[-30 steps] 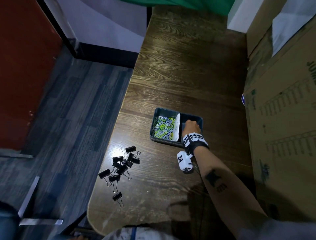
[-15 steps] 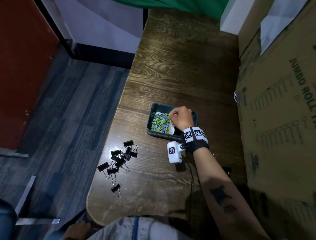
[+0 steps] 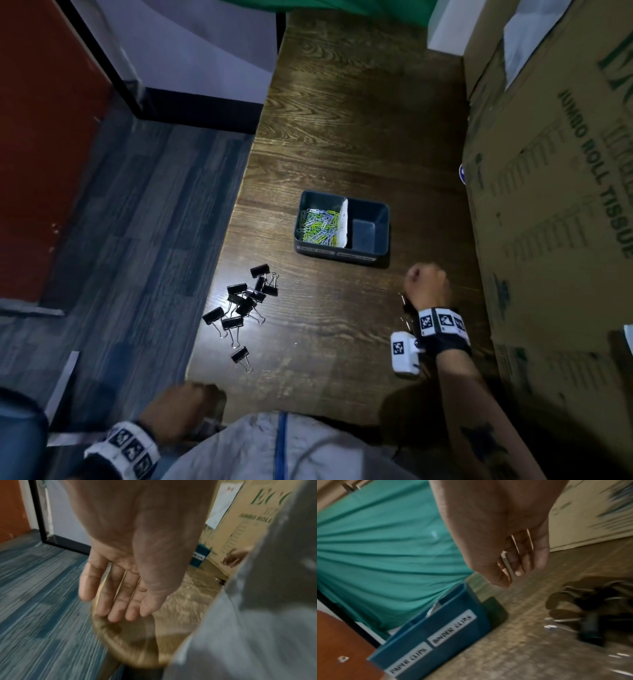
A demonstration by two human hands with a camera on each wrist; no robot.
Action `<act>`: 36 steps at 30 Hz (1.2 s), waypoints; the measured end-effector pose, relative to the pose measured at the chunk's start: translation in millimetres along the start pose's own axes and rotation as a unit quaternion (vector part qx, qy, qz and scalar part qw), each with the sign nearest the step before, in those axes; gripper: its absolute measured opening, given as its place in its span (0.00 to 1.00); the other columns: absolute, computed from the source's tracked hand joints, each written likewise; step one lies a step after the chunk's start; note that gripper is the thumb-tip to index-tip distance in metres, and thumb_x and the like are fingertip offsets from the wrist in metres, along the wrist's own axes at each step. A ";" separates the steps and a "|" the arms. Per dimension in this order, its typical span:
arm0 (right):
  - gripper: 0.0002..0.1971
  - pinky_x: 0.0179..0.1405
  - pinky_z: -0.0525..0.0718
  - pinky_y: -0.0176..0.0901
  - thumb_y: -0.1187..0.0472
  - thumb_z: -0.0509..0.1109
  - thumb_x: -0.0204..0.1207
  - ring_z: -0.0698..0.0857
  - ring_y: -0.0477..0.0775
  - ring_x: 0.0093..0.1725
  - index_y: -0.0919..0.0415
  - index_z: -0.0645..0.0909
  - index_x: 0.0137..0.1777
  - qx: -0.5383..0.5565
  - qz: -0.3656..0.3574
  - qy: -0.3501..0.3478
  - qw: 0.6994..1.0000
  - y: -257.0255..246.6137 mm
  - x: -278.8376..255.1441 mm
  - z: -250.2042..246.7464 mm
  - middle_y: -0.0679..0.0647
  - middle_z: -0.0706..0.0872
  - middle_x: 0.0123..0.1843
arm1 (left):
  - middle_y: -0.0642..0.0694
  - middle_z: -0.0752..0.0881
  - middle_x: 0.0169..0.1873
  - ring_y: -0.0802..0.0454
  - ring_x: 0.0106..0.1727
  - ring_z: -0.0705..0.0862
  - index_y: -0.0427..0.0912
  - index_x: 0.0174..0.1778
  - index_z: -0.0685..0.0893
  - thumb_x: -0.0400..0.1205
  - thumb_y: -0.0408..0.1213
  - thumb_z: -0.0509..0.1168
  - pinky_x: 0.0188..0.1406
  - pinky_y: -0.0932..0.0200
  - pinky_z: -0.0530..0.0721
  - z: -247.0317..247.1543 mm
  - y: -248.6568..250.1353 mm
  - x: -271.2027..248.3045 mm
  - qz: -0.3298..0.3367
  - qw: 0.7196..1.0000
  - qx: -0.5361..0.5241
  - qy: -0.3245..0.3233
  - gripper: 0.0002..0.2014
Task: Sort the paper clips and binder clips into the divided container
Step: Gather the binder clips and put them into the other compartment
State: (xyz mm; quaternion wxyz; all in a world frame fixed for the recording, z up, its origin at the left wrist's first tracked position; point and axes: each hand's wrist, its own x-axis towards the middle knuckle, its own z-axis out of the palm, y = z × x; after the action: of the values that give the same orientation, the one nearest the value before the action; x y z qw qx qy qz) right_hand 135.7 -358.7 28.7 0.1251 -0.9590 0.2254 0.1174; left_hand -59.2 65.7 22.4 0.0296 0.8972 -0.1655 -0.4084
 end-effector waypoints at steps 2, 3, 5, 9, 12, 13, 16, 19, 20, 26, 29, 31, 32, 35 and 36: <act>0.07 0.55 0.81 0.53 0.63 0.73 0.78 0.80 0.63 0.63 0.58 0.85 0.55 -0.022 0.010 -0.020 1.000 24.6 1.4 10.7 0.62 0.81 0.62 | 0.54 0.85 0.29 0.57 0.28 0.84 0.50 0.36 0.81 0.69 0.44 0.68 0.22 0.61 0.82 -16.2 -2.3 9.9 -0.006 0.995 -0.003 0.097 0.04; 0.10 0.60 0.80 0.54 0.64 0.74 0.77 0.77 0.64 0.66 0.58 0.85 0.58 -0.018 0.012 -0.034 0.999 35.4 3.1 14.7 0.63 0.78 0.64 | 0.53 0.84 0.28 0.54 0.26 0.83 0.49 0.34 0.81 0.72 0.42 0.69 0.21 0.58 0.83 -23.2 -6.1 18.4 -0.018 0.990 -0.002 0.143 0.04; 0.15 0.66 0.79 0.58 0.64 0.76 0.75 0.74 0.66 0.68 0.57 0.84 0.62 0.002 0.016 -0.045 0.999 53.6 6.9 19.3 0.63 0.75 0.67 | 0.50 0.82 0.34 0.49 0.32 0.82 0.48 0.37 0.80 0.80 0.43 0.62 0.26 0.51 0.85 -36.4 -14.2 42.5 -0.039 0.979 -0.020 0.201 0.08; 0.23 0.72 0.73 0.66 0.57 0.79 0.72 0.70 0.69 0.73 0.54 0.80 0.67 0.018 0.046 -0.078 0.996 75.4 15.9 24.2 0.64 0.72 0.70 | 0.42 0.81 0.53 0.42 0.55 0.79 0.43 0.57 0.81 0.77 0.44 0.71 0.46 0.44 0.84 -71.1 -23.8 93.9 -0.022 0.960 -0.022 0.277 0.15; 0.36 0.77 0.70 0.65 0.50 0.81 0.69 0.64 0.72 0.79 0.52 0.74 0.77 0.060 0.118 -0.133 0.982 77.6 17.9 26.1 0.65 0.67 0.78 | 0.40 0.67 0.75 0.38 0.75 0.66 0.50 0.79 0.61 0.75 0.61 0.68 0.68 0.34 0.72 -91.7 -21.0 128.0 -0.107 0.970 -0.042 0.214 0.40; 0.40 0.79 0.66 0.66 0.47 0.82 0.68 0.60 0.72 0.82 0.50 0.70 0.80 0.072 0.141 -0.154 0.975 76.8 18.2 28.5 0.64 0.62 0.83 | 0.40 0.60 0.80 0.36 0.79 0.60 0.53 0.82 0.54 0.74 0.65 0.67 0.71 0.32 0.68 -94.2 -19.8 138.7 -0.134 0.969 -0.052 0.199 0.45; 0.48 0.83 0.54 0.70 0.43 0.82 0.69 0.44 0.72 0.86 0.43 0.59 0.86 0.072 0.159 -0.195 0.965 66.7 14.6 38.3 0.61 0.47 0.89 | 0.43 0.49 0.84 0.33 0.82 0.51 0.60 0.83 0.43 0.72 0.66 0.68 0.71 0.29 0.68 -91.1 -10.3 166.1 -0.158 0.970 -0.105 0.149 0.51; 0.47 0.82 0.55 0.75 0.46 0.81 0.70 0.41 0.71 0.87 0.42 0.59 0.86 0.036 0.115 -0.183 0.976 47.3 4.1 49.1 0.60 0.48 0.89 | 0.44 0.47 0.84 0.32 0.81 0.51 0.61 0.83 0.44 0.74 0.62 0.69 0.68 0.29 0.71 -88.2 11.4 181.9 -0.158 0.971 -0.119 0.134 0.49; 0.45 0.81 0.56 0.76 0.46 0.80 0.71 0.42 0.70 0.87 0.43 0.59 0.85 0.024 0.095 -0.180 0.979 38.4 -0.8 52.3 0.60 0.49 0.89 | 0.43 0.47 0.84 0.32 0.81 0.51 0.60 0.83 0.45 0.75 0.60 0.68 0.68 0.29 0.72 -87.0 20.6 184.3 -0.151 0.973 -0.106 0.139 0.47; 0.35 0.81 0.54 0.75 0.52 0.76 0.76 0.43 0.66 0.88 0.47 0.68 0.82 0.018 0.011 -0.170 0.985 -13.7 -35.4 80.4 0.59 0.51 0.89 | 0.38 0.46 0.84 0.33 0.82 0.47 0.52 0.84 0.46 0.83 0.49 0.62 0.72 0.32 0.68 -72.2 79.3 186.7 -0.056 0.987 -0.031 0.144 0.39; 0.28 0.79 0.60 0.68 0.54 0.74 0.77 0.53 0.65 0.86 0.48 0.75 0.78 0.030 -0.043 -0.158 0.986 -33.9 -52.4 85.1 0.60 0.61 0.85 | 0.39 0.48 0.84 0.36 0.83 0.48 0.50 0.85 0.47 0.84 0.45 0.60 0.74 0.36 0.65 -70.9 97.0 180.3 0.007 0.991 -0.039 0.129 0.37; 0.24 0.78 0.66 0.65 0.54 0.74 0.77 0.62 0.64 0.81 0.49 0.79 0.74 0.035 -0.057 -0.132 0.989 -38.0 -56.4 81.3 0.59 0.68 0.80 | 0.41 0.51 0.84 0.39 0.84 0.50 0.51 0.85 0.49 0.84 0.46 0.60 0.75 0.37 0.65 -74.2 100.3 169.6 0.036 0.988 -0.063 0.135 0.36; 0.23 0.77 0.68 0.65 0.53 0.75 0.77 0.64 0.64 0.80 0.49 0.80 0.72 0.042 -0.049 -0.119 0.991 -36.4 -55.7 77.6 0.58 0.70 0.79 | 0.42 0.53 0.84 0.40 0.83 0.52 0.51 0.84 0.51 0.83 0.47 0.62 0.76 0.37 0.64 -76.0 98.1 162.7 0.034 0.986 -0.067 0.148 0.36; 0.23 0.76 0.71 0.67 0.52 0.75 0.77 0.65 0.64 0.80 0.49 0.79 0.71 0.066 0.028 -0.088 0.994 -16.0 -47.1 62.6 0.58 0.68 0.80 | 0.41 0.54 0.83 0.37 0.83 0.54 0.51 0.83 0.52 0.82 0.50 0.65 0.77 0.35 0.62 -78.4 72.8 142.6 -0.045 0.980 -0.076 0.180 0.37; 0.24 0.76 0.71 0.68 0.50 0.75 0.76 0.65 0.65 0.80 0.50 0.78 0.72 0.058 0.065 -0.080 0.993 -5.1 -44.2 56.4 0.59 0.66 0.80 | 0.41 0.53 0.84 0.35 0.83 0.53 0.51 0.84 0.51 0.82 0.53 0.65 0.77 0.33 0.62 -76.9 58.9 136.8 -0.086 0.976 -0.083 0.184 0.39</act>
State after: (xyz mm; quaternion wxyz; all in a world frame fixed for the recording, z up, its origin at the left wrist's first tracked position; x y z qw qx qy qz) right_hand 90.0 -319.9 -11.0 0.1899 -0.9212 0.2825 0.1884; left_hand 65.5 -40.1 -14.4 0.0990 0.9621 -0.0453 -0.2499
